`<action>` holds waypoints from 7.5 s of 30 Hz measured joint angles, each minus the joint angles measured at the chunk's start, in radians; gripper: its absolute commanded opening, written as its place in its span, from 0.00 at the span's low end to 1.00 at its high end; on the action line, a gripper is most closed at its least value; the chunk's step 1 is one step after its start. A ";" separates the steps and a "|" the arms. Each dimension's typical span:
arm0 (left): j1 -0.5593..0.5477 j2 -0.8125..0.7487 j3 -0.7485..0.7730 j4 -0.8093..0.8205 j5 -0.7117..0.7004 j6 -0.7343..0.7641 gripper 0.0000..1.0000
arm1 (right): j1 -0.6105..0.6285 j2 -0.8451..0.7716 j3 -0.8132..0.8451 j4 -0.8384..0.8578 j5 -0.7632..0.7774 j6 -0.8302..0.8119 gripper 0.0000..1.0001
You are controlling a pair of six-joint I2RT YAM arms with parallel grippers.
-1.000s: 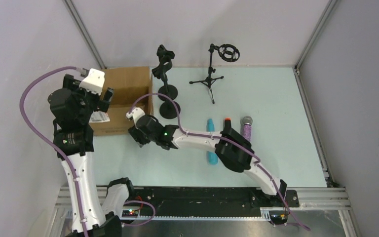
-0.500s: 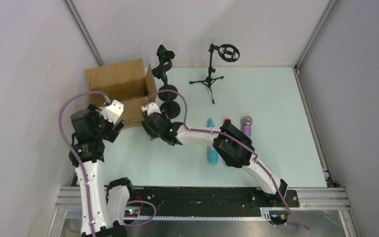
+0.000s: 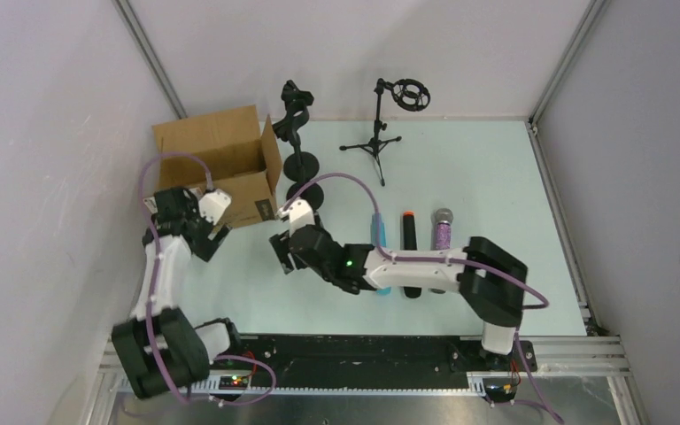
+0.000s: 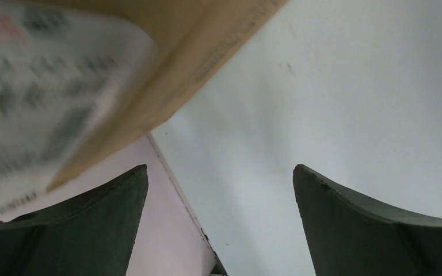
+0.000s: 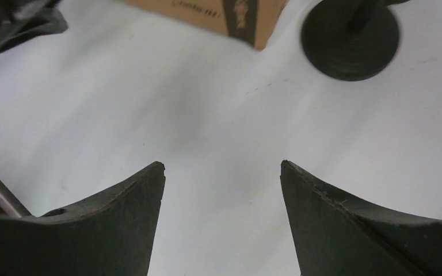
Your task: Attach the microphones to the stand
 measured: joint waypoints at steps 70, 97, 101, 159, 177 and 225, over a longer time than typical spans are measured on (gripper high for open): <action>-0.086 -0.054 0.307 0.060 0.458 -0.338 1.00 | -0.325 0.308 0.302 0.238 -0.045 -0.191 0.00; -0.086 -0.239 0.307 0.024 0.548 -0.396 1.00 | 0.017 0.058 0.107 -0.320 0.591 0.560 0.21; -0.086 -0.254 0.307 0.008 0.564 -0.398 1.00 | 0.028 0.117 0.201 -0.414 0.616 0.601 0.51; -0.338 -0.449 0.286 -0.019 0.709 -0.412 1.00 | -0.486 -0.512 -0.288 -0.766 -0.082 0.550 0.75; -0.338 -0.563 0.200 -0.112 0.667 -0.346 1.00 | -0.471 -0.453 -0.289 -0.795 -0.089 0.620 0.71; -0.338 -0.623 0.161 -0.229 0.674 -0.190 1.00 | -0.532 -0.341 -0.389 -0.660 -0.073 0.436 0.71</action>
